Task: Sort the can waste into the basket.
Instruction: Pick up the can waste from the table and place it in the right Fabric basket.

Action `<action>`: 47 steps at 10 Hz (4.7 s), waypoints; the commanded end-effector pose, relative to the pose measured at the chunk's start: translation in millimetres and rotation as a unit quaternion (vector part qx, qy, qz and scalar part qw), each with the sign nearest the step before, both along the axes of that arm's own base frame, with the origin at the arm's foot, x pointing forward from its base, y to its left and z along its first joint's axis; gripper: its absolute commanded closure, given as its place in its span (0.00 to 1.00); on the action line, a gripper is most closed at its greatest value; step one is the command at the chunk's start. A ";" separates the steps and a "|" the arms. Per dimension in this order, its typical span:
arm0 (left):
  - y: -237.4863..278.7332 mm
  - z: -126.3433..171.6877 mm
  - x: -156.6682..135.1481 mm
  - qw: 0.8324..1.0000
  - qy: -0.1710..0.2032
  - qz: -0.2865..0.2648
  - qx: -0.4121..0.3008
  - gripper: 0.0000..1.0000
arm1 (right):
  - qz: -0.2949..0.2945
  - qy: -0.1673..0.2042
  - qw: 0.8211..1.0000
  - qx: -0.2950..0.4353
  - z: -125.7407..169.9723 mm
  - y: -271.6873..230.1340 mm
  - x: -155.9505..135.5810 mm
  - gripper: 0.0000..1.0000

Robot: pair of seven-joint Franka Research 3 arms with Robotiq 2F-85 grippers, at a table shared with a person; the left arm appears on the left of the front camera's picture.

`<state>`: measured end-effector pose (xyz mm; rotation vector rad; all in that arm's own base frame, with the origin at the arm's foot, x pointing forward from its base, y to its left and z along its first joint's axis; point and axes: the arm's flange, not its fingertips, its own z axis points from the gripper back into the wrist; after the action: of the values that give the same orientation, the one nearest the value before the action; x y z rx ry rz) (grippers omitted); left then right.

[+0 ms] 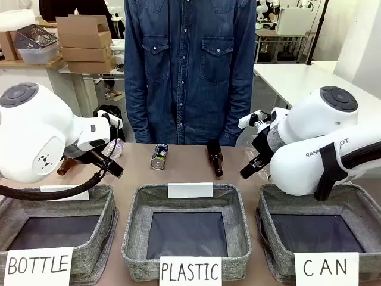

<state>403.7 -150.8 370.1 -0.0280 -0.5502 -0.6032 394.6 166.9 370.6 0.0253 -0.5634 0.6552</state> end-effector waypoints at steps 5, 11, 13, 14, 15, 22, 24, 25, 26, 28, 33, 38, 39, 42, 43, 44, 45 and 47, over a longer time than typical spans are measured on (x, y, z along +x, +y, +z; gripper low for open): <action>0.0 0.1 0.0 1.000 0.000 0.000 0.000 0.00 | 0.000 0.000 1.000 0.000 0.1 0.0 0.0 0.00; 0.0 0.0 0.0 1.000 0.000 0.000 0.000 0.00 | 0.000 0.000 1.000 0.000 0.0 0.0 0.0 0.00; -10.8 67.1 -79.3 0.997 -0.058 -0.024 0.038 0.00 | 0.047 -0.076 0.995 0.037 80.6 -40.9 -55.8 0.00; -10.3 86.3 -118.2 0.994 -0.095 -0.048 0.039 0.00 | 0.049 -0.119 0.991 0.040 105.3 -61.1 -87.5 0.00; -11.6 90.9 -141.1 0.990 -0.128 -0.043 0.049 0.00 | 0.034 -0.137 0.989 0.034 113.0 -72.3 -110.2 0.00; 5.1 162.3 -74.7 0.973 0.003 -0.092 -0.212 0.00 | 0.051 0.084 0.956 0.276 164.4 -75.1 -28.1 0.00; 70.7 157.4 -60.6 0.904 0.060 -0.049 -0.420 0.00 | -0.103 0.235 0.861 0.439 168.7 -124.5 -12.5 0.00; 93.1 154.1 -55.0 0.883 0.060 -0.016 -0.465 0.00 | -0.144 0.254 0.823 0.487 166.4 -145.1 -11.8 0.00; 103.8 153.6 -52.0 0.877 0.061 0.005 -0.477 0.00 | -0.172 0.257 0.806 0.505 165.7 -160.9 -16.9 0.00; 118.1 157.4 -57.1 0.880 0.049 0.022 -0.471 0.00 | -0.194 0.217 0.796 0.530 166.0 -192.8 -35.4 0.00; 138.5 156.4 -50.8 0.892 0.057 0.037 -0.446 0.00 | -0.198 0.222 0.792 0.532 160.4 -216.6 -31.2 0.00; 126.0 157.0 -55.3 0.917 0.045 0.050 -0.392 0.00 | -0.198 0.222 0.792 0.532 160.4 -216.6 -31.2 0.00; 122.7 154.1 -50.1 0.918 0.053 0.051 -0.390 0.00 | -0.198 0.222 0.792 0.532 160.4 -216.6 -31.2 0.00; 110.5 145.3 -23.3 0.920 0.079 0.052 -0.380 0.00 | -0.198 0.222 0.792 0.532 160.4 -216.6 -31.2 0.00; 112.0 144.5 -18.8 0.918 0.083 0.055 -0.385 0.00 | -0.209 0.227 0.794 0.523 158.4 -217.4 -36.1 0.00; 120.0 143.6 -17.9 0.914 0.110 0.070 -0.384 0.00 | -0.185 0.242 0.813 0.497 154.6 -211.0 -35.2 0.00; 108.7 142.4 -29.8 0.921 0.085 0.066 -0.374 0.00 | -0.209 0.219 0.833 0.462 151.7 -193.7 -24.7 0.00; 108.7 142.4 -29.8 0.921 0.085 0.066 -0.374 0.00 | -0.280 0.135 0.897 0.314 135.3 -176.3 6.1 0.00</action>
<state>379.9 -40.2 513.3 -0.7422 -0.5647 -0.2217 381.5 -12.8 516.6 0.7622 -0.4308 -0.0971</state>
